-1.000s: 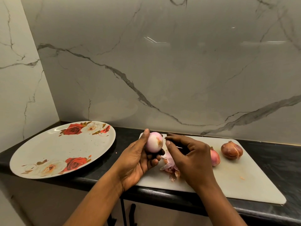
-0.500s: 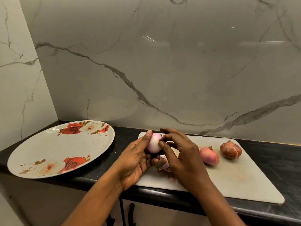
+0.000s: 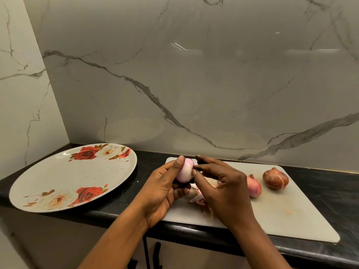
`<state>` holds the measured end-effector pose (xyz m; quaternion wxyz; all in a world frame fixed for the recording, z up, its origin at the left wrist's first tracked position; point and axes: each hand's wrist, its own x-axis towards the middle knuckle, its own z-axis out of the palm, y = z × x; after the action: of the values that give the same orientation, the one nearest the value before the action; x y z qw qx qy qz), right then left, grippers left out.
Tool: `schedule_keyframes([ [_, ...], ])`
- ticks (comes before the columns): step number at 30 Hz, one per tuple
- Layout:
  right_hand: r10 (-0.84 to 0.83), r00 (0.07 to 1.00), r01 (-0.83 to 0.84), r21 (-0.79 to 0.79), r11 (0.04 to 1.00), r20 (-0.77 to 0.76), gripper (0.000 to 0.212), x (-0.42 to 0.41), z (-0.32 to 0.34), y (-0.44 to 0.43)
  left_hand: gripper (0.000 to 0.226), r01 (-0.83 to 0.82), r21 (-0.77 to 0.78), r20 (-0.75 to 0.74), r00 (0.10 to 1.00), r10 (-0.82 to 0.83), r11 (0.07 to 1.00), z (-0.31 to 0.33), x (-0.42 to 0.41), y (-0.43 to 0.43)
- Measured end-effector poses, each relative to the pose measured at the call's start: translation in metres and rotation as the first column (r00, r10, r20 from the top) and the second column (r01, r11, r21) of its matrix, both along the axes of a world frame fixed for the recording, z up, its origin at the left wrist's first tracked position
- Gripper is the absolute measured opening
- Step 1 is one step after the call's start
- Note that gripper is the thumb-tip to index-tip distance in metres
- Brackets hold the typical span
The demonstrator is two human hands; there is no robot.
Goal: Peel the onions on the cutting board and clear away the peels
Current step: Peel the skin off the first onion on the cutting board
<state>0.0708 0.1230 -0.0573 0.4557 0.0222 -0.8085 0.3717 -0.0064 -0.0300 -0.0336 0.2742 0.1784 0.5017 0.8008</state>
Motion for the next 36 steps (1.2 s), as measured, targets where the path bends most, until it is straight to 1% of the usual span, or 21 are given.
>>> schedule_keyframes([
  [3, -0.036, 0.999, 0.037, 0.043, 0.998, -0.02, 0.019, 0.0, -0.001, 0.0, 0.047, -0.013, -0.019, -0.032, 0.999, 0.012, 1.0, -0.002, -0.001, 0.0],
  [7, -0.088, 0.996, 0.085, 0.113, 0.99, 0.022, 0.012, -0.001, -0.002, -0.002, 0.045, -0.003, -0.042, -0.059, 0.998, 0.001, 0.999, -0.002, 0.001, 0.001],
  [10, -0.115, 0.992, 0.108, 0.148, 0.983, 0.044, 0.013, -0.004, -0.001, -0.004, 0.042, 0.012, -0.035, -0.044, 0.999, -0.013, 0.999, 0.0, 0.002, 0.001],
  [12, -0.115, 0.992, 0.109, 0.104, 0.989, 0.052, 0.009, -0.004, 0.001, -0.003, 0.041, 0.03, -0.018, -0.007, 1.0, -0.03, 0.999, 0.002, 0.001, 0.0],
  [15, -0.114, 0.992, 0.115, -0.004, 0.993, 0.058, 0.007, -0.003, 0.005, -0.001, 0.043, 0.053, 0.014, 0.086, 0.995, -0.054, 0.999, 0.003, -0.002, -0.004],
  [18, -0.125, 0.991, 0.127, -0.048, 0.991, 0.053, 0.006, -0.003, 0.005, 0.0, 0.048, 0.107, 0.036, 0.154, 0.982, -0.111, 0.994, 0.002, -0.004, -0.008],
  [20, -0.104, 0.994, 0.108, -0.092, 0.99, 0.047, 0.012, -0.003, 0.003, 0.002, 0.048, 0.14, 0.054, 0.167, 0.975, -0.147, 0.989, 0.001, -0.006, -0.009],
  [22, -0.054, 0.997, 0.06, -0.12, 0.991, 0.049, 0.018, -0.002, 0.002, 0.003, 0.046, 0.161, 0.061, 0.151, 0.974, -0.168, 0.985, -0.001, -0.007, -0.008],
  [25, 0.014, 0.999, -0.009, -0.106, 0.994, 0.053, 0.028, -0.001, 0.001, 0.002, 0.046, 0.165, 0.059, 0.134, 0.976, -0.171, 0.985, -0.001, -0.007, -0.007],
  [27, 0.034, 0.998, -0.028, -0.09, 0.996, 0.059, 0.029, -0.001, 0.002, 0.001, 0.046, 0.164, 0.058, 0.122, 0.978, -0.17, 0.985, 0.0, -0.006, -0.007],
  [36, 0.017, 1.0, -0.016, -0.057, 0.998, 0.019, 0.013, 0.0, -0.001, 0.002, 0.043, 0.13, 0.073, 0.116, 0.984, -0.138, 0.989, 0.001, -0.004, -0.007],
])
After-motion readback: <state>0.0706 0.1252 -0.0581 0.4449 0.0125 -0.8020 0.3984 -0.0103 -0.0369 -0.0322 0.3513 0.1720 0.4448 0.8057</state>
